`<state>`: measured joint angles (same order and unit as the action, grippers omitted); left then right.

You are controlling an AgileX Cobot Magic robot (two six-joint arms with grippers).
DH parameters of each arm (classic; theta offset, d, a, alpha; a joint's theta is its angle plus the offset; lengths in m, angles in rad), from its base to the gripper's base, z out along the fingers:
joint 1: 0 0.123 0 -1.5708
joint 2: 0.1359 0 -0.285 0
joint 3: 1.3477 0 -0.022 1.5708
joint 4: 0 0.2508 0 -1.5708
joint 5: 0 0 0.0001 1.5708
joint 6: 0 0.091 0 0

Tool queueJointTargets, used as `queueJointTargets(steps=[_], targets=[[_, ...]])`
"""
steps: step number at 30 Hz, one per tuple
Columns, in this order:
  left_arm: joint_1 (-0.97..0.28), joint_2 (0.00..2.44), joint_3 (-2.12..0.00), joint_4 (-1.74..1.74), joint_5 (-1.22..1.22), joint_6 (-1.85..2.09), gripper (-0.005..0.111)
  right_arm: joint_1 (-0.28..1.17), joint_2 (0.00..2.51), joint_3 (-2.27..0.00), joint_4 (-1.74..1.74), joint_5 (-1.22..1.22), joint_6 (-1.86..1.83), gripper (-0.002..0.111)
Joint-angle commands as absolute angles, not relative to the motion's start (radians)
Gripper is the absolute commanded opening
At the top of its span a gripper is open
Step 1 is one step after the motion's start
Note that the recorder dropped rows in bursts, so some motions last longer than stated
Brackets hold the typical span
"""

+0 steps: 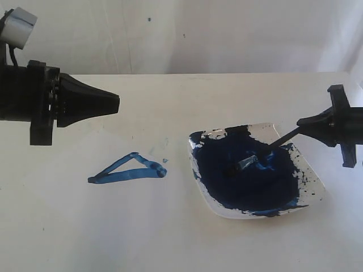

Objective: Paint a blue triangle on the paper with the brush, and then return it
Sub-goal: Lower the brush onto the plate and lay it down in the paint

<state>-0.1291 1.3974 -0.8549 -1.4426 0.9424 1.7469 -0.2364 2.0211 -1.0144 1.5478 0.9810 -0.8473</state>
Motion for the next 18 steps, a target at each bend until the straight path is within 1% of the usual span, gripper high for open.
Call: queueJointTargets(steps=[1,18], targets=[[-0.132,1.395,-0.848,-1.455,0.961,1.753,0.000,-0.238,2.022,-1.011,1.551,0.928,-0.859,0.000],[-0.132,1.395,-0.848,-1.455,0.962,1.751,0.000,-0.238,2.037,-1.011,1.523,0.869,-0.859,0.000]])
